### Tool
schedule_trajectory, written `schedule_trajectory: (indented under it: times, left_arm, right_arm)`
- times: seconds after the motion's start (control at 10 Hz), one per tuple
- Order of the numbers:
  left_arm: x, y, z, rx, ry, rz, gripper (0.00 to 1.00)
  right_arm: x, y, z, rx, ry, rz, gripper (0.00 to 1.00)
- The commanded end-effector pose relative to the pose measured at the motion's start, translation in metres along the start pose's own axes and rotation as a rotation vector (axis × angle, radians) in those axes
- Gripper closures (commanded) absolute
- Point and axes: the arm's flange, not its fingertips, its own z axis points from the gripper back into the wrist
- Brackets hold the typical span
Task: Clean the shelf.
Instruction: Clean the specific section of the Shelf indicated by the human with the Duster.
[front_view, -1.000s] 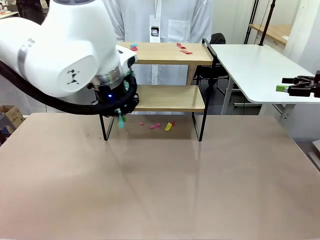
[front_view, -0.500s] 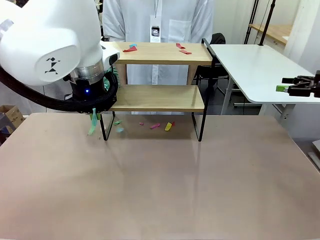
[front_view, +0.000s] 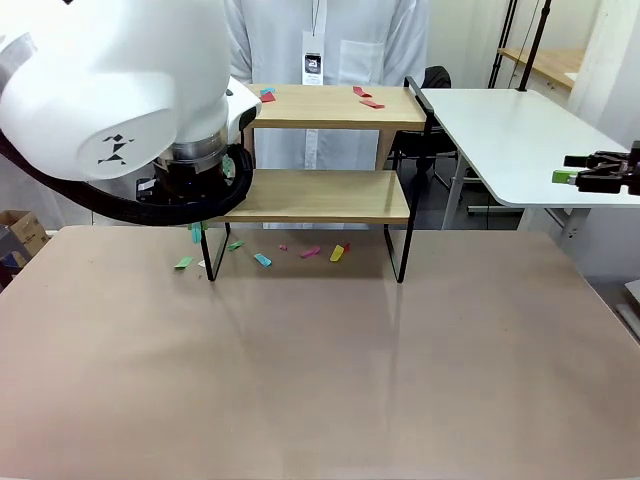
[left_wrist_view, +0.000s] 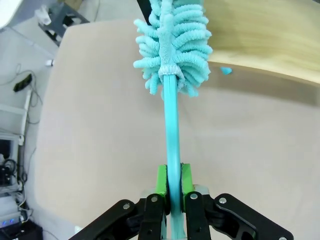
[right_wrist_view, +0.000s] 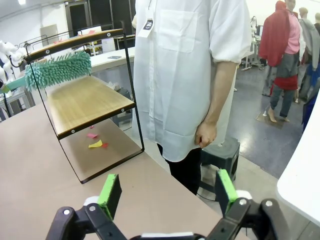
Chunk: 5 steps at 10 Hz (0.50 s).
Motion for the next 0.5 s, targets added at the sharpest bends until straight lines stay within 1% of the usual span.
schedule_trajectory:
  times: [0.0,0.1,0.2,0.3,0.4]
  left_arm:
    - [0.006,0.008,-0.005,-0.002,0.025,0.011,0.87]
    - [0.000,0.000,0.000,0.000,0.000,0.000,0.87]
    - [0.001,0.010,0.007,-0.108,-0.007,-0.039,0.87]
    - [0.000,0.018,0.010,-0.180,-0.012,-0.072,0.87]
    - [-0.001,0.024,0.013,-0.250,-0.012,-0.131,0.87]
  right_arm:
    - [0.003,0.001,-0.001,0.002,-0.003,0.005,0.00]
    - [0.003,0.001,-0.001,0.002,-0.003,0.005,0.00]
    - [0.003,0.001,-0.001,0.002,-0.003,0.005,0.00]
    - [0.003,0.001,-0.001,0.002,-0.003,0.005,0.00]
    - [0.003,0.001,-0.001,0.002,-0.003,0.005,0.00]
